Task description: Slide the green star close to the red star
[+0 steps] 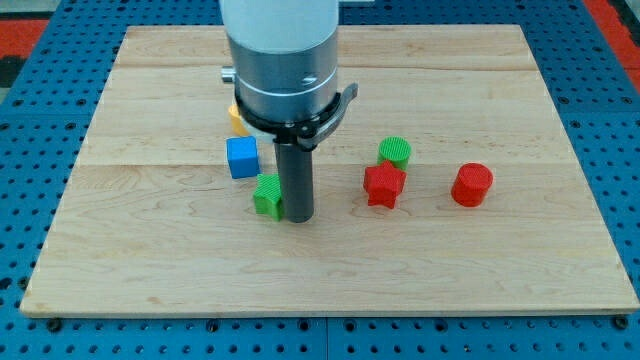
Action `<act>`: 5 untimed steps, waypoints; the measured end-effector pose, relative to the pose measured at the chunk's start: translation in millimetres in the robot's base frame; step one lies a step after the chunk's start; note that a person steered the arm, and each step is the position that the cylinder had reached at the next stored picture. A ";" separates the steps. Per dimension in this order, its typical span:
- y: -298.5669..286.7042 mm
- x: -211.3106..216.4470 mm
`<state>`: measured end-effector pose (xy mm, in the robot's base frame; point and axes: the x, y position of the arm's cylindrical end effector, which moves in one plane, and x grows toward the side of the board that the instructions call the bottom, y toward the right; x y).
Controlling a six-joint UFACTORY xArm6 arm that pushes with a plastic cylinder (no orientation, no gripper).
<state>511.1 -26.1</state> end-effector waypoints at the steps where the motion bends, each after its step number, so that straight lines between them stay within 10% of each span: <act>1: -69.4 30.4; 5: -54.2 -63.6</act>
<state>447.6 -80.2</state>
